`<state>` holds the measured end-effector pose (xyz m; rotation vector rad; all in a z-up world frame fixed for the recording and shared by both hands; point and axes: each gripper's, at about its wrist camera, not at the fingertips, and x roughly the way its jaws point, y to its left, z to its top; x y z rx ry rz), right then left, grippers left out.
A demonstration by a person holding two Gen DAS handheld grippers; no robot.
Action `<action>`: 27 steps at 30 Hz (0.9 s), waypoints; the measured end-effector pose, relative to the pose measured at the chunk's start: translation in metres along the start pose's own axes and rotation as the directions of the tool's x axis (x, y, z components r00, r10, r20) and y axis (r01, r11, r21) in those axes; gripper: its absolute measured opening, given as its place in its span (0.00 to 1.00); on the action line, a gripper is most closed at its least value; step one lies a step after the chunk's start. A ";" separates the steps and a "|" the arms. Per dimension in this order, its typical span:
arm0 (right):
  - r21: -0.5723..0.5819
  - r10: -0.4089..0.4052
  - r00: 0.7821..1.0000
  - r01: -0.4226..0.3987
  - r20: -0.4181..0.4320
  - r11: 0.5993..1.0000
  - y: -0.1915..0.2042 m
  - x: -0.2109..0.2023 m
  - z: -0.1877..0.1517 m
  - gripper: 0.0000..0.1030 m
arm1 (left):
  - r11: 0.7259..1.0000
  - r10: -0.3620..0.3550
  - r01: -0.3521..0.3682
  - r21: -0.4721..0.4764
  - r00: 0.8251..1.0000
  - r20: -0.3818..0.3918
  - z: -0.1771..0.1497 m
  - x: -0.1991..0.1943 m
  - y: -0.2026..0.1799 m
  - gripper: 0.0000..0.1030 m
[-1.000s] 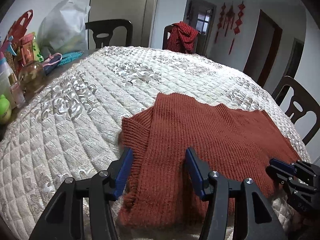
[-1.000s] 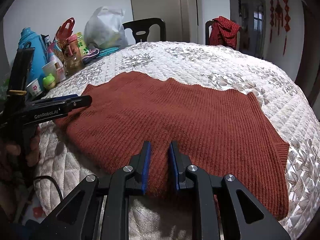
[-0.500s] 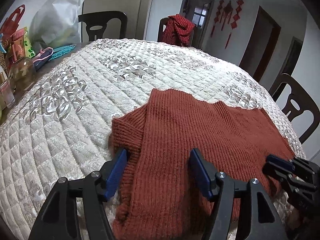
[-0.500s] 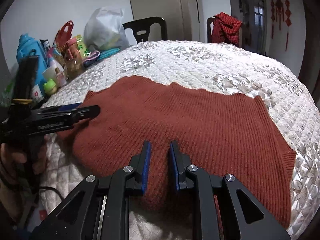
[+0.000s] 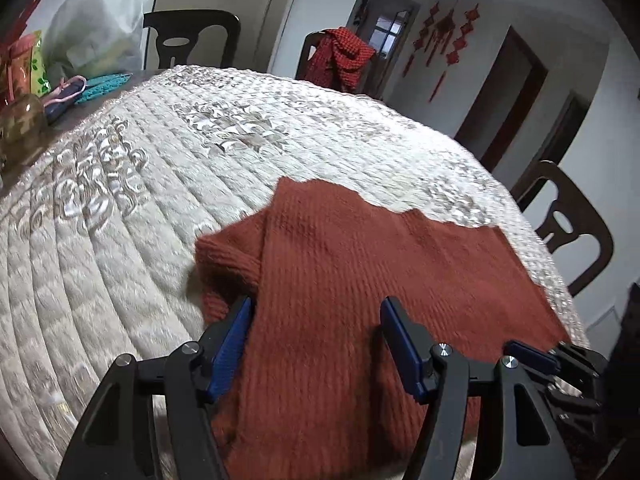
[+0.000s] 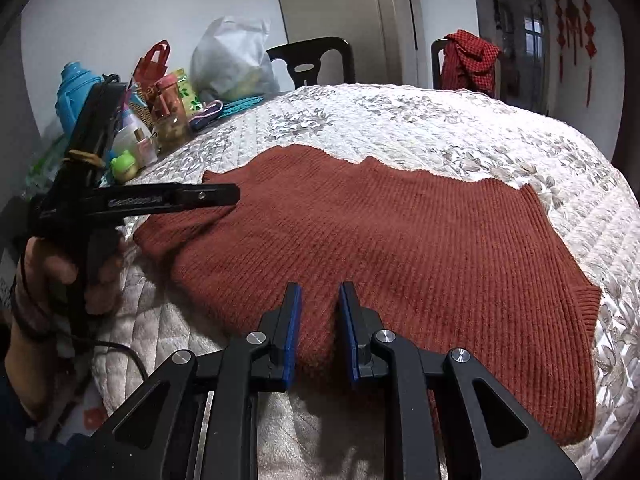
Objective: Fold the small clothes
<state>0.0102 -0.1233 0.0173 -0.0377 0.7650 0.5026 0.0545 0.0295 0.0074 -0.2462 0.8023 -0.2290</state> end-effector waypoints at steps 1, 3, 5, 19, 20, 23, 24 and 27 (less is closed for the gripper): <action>0.000 0.001 1.000 -0.001 0.001 1.000 0.000 -0.001 -0.001 0.19 | 1.000 -0.010 0.010 -0.003 1.000 0.003 -0.002 -0.002 0.000 0.65; 0.003 0.005 1.000 -0.005 0.002 1.000 -0.001 -0.001 -0.001 0.19 | 0.999 -0.027 0.027 -0.020 1.000 0.007 -0.006 -0.008 0.002 0.65; 0.006 0.008 1.000 -0.008 0.003 1.000 -0.002 -0.001 -0.001 0.19 | 0.999 -0.023 0.024 -0.033 0.999 0.022 -0.008 -0.014 0.004 0.65; 0.016 0.018 1.000 -0.018 0.005 1.000 -0.003 -0.001 -0.001 0.19 | 0.996 -0.001 0.000 -0.091 1.000 -0.008 0.018 0.010 0.032 0.65; 0.017 0.018 1.000 -0.018 0.005 1.000 -0.004 -0.001 -0.001 0.19 | 0.996 -0.017 0.016 -0.086 1.000 -0.009 0.015 0.008 0.029 0.65; 0.016 0.018 1.000 -0.018 0.005 1.000 -0.003 -0.001 -0.001 0.19 | 0.995 -0.065 0.064 -0.080 0.998 -0.008 0.006 0.003 0.022 0.65; 0.016 0.018 1.000 -0.018 0.005 1.000 -0.003 -0.001 -0.001 0.19 | 0.993 -0.083 0.082 -0.086 0.997 -0.007 0.003 0.001 0.022 0.65; 0.017 0.018 1.000 -0.018 0.005 1.000 -0.003 -0.001 -0.001 0.19 | 0.985 -0.128 0.127 -0.116 0.992 -0.003 -0.007 -0.007 0.023 0.65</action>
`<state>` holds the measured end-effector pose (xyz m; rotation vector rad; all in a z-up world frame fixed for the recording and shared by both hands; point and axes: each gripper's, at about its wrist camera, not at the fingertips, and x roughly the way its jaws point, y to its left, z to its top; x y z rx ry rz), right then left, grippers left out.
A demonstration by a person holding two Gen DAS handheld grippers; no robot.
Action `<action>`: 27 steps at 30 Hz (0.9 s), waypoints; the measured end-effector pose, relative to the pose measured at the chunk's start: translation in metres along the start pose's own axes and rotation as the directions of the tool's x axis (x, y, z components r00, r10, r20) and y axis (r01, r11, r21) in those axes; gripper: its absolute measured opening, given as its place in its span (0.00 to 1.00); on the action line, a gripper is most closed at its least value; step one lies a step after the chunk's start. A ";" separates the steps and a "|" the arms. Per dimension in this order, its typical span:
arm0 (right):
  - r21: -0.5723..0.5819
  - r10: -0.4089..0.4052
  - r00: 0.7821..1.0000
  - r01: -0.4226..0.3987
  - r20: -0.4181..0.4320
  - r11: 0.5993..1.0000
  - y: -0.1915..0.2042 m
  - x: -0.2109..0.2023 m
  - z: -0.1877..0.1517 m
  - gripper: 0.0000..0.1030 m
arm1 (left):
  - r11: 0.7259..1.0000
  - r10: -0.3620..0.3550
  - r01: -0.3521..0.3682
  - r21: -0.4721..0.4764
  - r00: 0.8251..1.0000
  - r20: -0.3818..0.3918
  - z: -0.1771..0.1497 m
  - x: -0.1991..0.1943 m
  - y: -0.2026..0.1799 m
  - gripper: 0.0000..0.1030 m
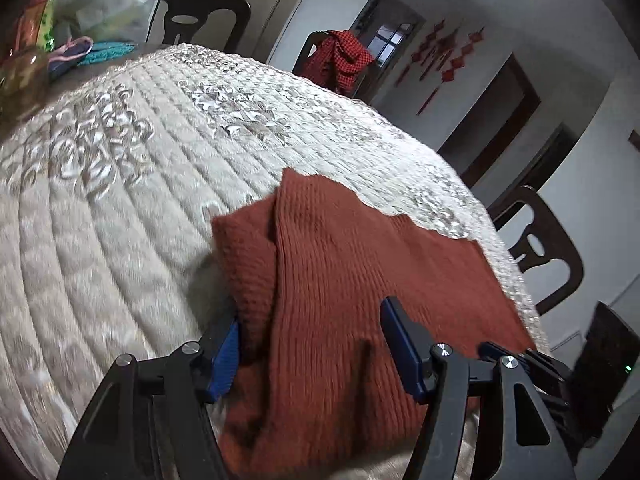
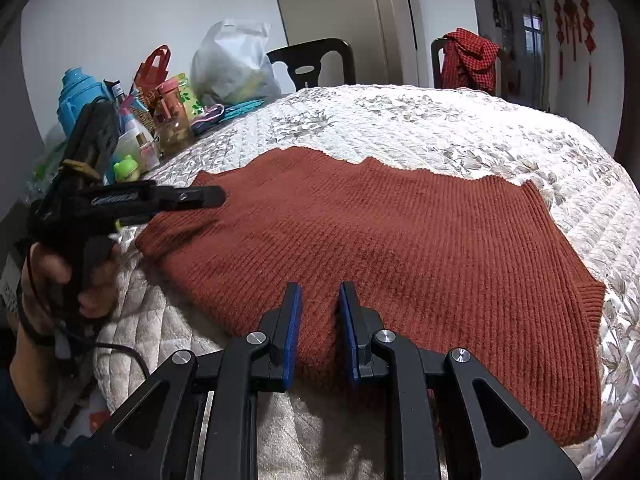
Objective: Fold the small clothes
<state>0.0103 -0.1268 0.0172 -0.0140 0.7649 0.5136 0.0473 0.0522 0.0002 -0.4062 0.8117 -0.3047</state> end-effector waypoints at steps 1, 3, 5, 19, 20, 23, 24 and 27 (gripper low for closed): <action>0.000 0.000 1.000 0.000 0.000 1.000 0.000 0.000 0.000 0.19 | 1.000 -0.005 0.005 -0.002 1.000 0.002 -0.002 -0.002 -0.001 0.65; -0.001 -0.001 1.000 0.001 0.000 1.000 0.000 0.000 0.000 0.19 | 1.000 -0.001 0.001 0.008 1.000 0.002 -0.005 -0.004 -0.002 0.65; -0.002 -0.002 1.000 0.002 0.001 1.000 0.000 0.000 0.000 0.19 | 1.000 0.013 -0.013 0.023 1.000 0.000 -0.004 -0.003 -0.004 0.65; -0.002 -0.008 1.000 0.008 0.002 1.000 0.001 -0.004 0.000 0.19 | 0.985 0.129 -0.129 0.114 0.992 0.002 0.003 0.007 -0.025 0.27; -0.004 -0.011 1.000 0.011 0.000 1.000 0.002 -0.005 0.000 0.19 | 0.985 0.126 -0.126 0.116 0.992 0.006 0.004 0.005 -0.027 0.27; 0.011 -0.004 1.000 0.004 0.005 1.000 -0.001 -0.013 0.000 0.19 | 0.988 0.100 -0.101 0.120 0.995 0.019 0.007 -0.003 -0.034 0.26; 0.018 -0.003 1.000 0.003 0.011 1.000 -0.003 -0.017 0.001 0.19 | 0.989 0.086 -0.089 0.120 0.996 0.022 0.008 -0.005 -0.037 0.26; 0.033 -0.027 0.999 0.026 0.034 0.999 -0.011 -0.030 0.000 0.19 | 0.992 0.026 -0.029 0.120 0.999 0.025 0.014 -0.013 -0.048 0.25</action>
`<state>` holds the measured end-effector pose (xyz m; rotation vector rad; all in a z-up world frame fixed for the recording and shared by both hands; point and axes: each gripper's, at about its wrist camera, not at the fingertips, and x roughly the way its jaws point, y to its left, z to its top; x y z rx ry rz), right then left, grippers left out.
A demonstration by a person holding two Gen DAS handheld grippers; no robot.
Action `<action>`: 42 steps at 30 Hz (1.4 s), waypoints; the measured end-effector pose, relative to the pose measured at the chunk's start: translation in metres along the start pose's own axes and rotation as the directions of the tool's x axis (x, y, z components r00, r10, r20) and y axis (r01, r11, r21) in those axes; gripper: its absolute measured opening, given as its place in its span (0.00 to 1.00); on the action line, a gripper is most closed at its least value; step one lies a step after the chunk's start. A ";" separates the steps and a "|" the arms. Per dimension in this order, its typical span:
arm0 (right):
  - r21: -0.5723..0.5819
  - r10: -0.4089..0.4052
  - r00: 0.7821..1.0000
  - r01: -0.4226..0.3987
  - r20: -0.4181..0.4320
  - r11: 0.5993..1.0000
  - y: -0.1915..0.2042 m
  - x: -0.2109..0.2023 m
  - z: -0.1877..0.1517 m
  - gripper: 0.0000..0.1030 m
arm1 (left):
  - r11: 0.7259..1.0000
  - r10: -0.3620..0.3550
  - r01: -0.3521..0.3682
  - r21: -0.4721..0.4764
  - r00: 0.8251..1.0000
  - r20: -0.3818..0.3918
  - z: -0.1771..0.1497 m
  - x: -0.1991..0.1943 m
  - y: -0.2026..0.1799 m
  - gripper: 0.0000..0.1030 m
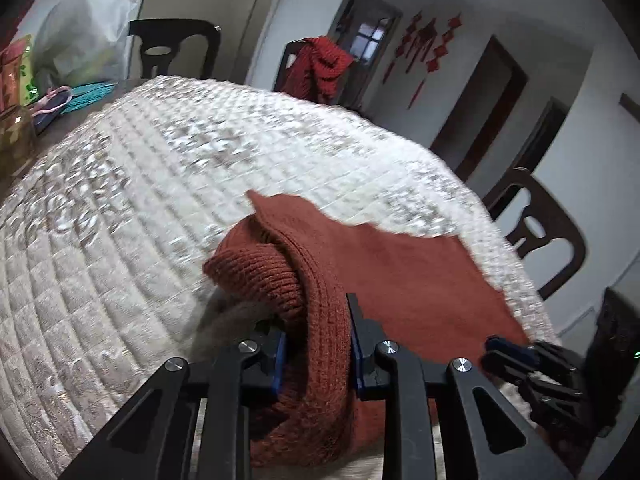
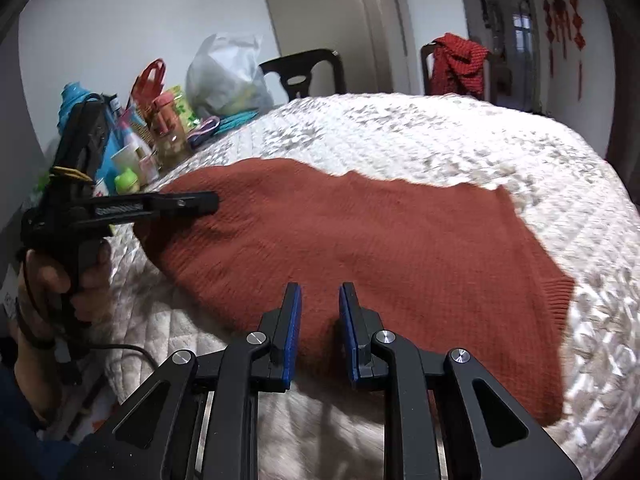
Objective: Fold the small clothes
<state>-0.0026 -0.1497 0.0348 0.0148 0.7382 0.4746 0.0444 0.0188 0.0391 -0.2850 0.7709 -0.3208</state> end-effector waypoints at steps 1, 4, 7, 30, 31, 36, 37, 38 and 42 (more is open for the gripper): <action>0.007 -0.009 1.000 0.009 0.005 1.000 -0.003 -0.003 0.000 0.19 | 1.000 -0.030 0.030 0.000 1.000 0.004 0.004 -0.003 -0.004 0.25; 0.044 -0.039 0.999 0.038 0.024 0.998 -0.018 -0.015 0.000 0.19 | 0.995 -0.103 0.102 0.013 0.995 0.016 0.016 -0.008 -0.022 0.24; 0.081 -0.074 0.996 0.070 0.044 0.994 -0.034 -0.027 -0.001 0.19 | 0.983 -0.179 0.178 0.039 0.984 0.021 0.027 -0.006 -0.048 0.23; 0.320 0.163 0.985 -0.173 0.058 0.932 -0.073 -0.027 -0.009 0.40 | 0.962 -0.239 0.239 0.135 0.971 -0.019 0.001 0.016 -0.080 0.31; 0.323 0.185 0.982 -0.190 0.047 0.927 -0.070 -0.021 -0.008 0.40 | 0.967 -0.220 0.220 0.128 0.975 -0.018 0.000 0.017 -0.073 0.31; 0.378 0.262 0.965 -0.239 -0.008 0.894 -0.066 0.008 -0.006 0.40 | 0.979 -0.171 0.176 0.103 0.984 -0.057 -0.014 0.036 -0.054 0.31; 0.387 0.272 0.962 -0.248 -0.007 0.888 -0.067 0.011 -0.004 0.40 | 0.979 -0.165 0.170 0.112 0.985 -0.055 -0.017 0.037 -0.055 0.31; 0.398 0.282 0.959 -0.256 -0.007 0.881 -0.068 0.014 -0.003 0.40 | 0.979 -0.161 0.166 0.122 0.986 -0.048 -0.019 0.038 -0.055 0.32; 0.439 0.303 0.953 -0.267 -0.012 0.858 -0.072 0.022 0.005 0.40 | 0.976 -0.156 0.159 0.151 0.987 -0.033 -0.023 0.038 -0.058 0.36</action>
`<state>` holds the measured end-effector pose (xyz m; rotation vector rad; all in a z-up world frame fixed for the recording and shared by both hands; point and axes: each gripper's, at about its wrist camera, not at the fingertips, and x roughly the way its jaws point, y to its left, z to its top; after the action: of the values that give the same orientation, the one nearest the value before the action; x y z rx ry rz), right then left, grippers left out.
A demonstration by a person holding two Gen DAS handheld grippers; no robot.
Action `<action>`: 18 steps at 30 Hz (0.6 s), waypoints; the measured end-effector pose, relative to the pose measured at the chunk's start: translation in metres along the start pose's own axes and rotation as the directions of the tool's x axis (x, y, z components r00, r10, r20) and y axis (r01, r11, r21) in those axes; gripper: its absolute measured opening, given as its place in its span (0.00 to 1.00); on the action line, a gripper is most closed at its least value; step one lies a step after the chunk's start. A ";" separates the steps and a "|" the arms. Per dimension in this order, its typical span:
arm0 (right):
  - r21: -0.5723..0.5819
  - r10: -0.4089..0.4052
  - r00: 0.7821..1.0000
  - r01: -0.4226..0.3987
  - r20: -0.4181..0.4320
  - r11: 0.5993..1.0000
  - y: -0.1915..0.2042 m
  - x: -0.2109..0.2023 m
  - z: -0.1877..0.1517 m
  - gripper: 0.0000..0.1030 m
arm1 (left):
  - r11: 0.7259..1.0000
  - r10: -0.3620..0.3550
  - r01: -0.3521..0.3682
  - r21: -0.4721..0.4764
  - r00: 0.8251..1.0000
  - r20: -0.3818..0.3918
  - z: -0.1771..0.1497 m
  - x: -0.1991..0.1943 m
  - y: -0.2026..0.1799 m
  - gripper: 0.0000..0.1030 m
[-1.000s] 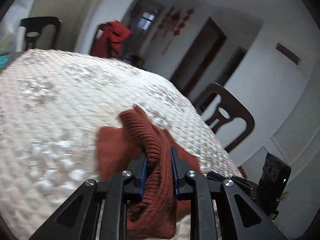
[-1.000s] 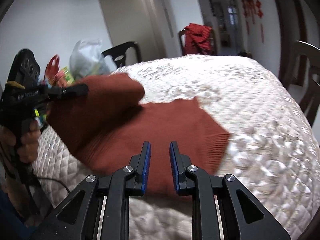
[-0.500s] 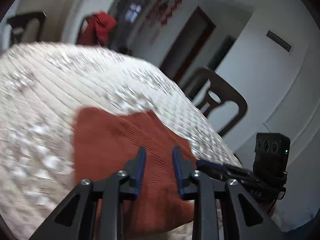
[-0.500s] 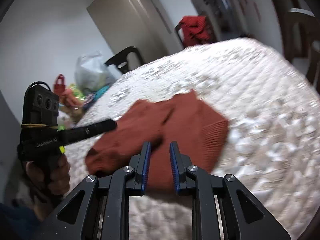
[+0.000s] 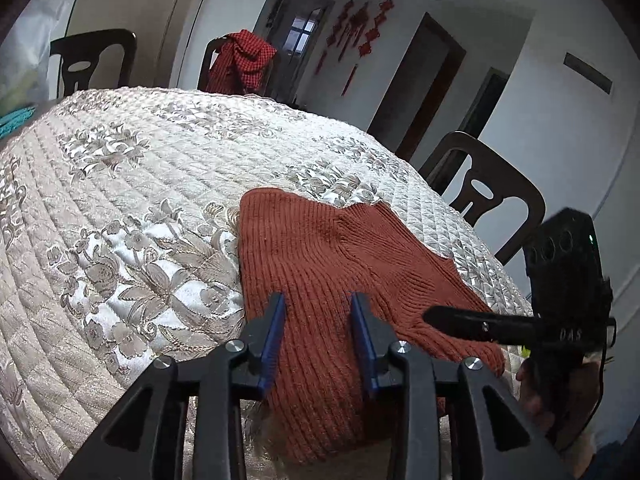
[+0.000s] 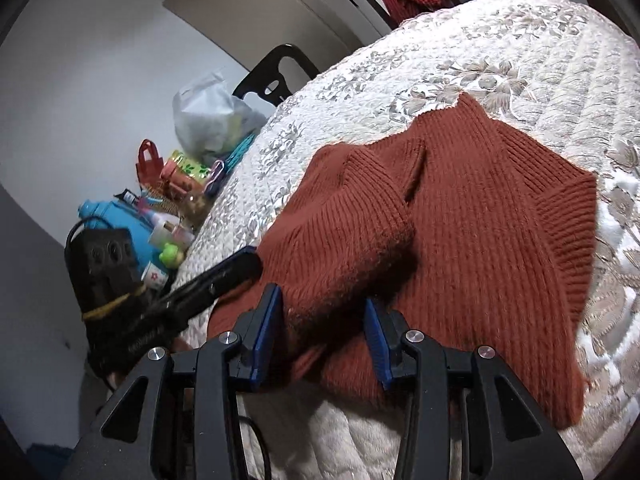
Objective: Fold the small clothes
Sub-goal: 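Fold the held side across the sweater with the left tool while the right tool grasps the sweater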
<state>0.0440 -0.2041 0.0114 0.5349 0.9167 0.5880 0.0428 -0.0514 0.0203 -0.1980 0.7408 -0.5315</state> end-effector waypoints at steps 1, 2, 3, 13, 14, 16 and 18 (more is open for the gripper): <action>0.007 0.004 1.000 -0.004 -0.001 1.000 0.000 0.001 0.001 0.40 | 1.000 0.003 -0.003 0.006 1.000 0.001 0.000 0.001 -0.001 0.36; 0.018 0.012 1.000 -0.012 0.000 1.000 -0.001 0.002 0.002 0.40 | 1.000 0.007 -0.007 0.010 1.000 0.001 0.000 0.002 -0.001 0.36; 0.032 0.028 1.000 -0.028 0.003 0.999 -0.002 0.003 0.003 0.40 | 1.000 0.007 -0.007 0.011 1.000 0.001 0.000 0.002 -0.001 0.36; 0.103 0.098 0.995 -0.101 0.034 0.990 -0.013 0.002 0.006 0.40 | 0.999 0.020 -0.020 0.029 1.000 0.002 -0.001 0.003 -0.004 0.40; 0.078 0.072 0.997 -0.073 0.023 0.994 -0.010 0.004 0.007 0.39 | 0.999 0.025 -0.025 0.034 1.000 0.002 -0.001 0.003 -0.005 0.40; 0.031 0.008 1.000 -0.009 0.010 0.999 -0.003 0.010 0.007 0.24 | 0.999 0.032 -0.032 0.041 0.999 0.001 0.000 0.003 -0.006 0.41; 0.022 0.000 1.000 0.000 0.008 1.000 -0.003 0.013 0.009 0.17 | 0.999 0.034 -0.034 0.040 0.999 0.000 0.001 0.003 -0.007 0.41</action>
<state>0.0586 -0.1992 0.0060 0.5562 0.9161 0.5759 0.0429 -0.0588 0.0217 -0.1477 0.7326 -0.5137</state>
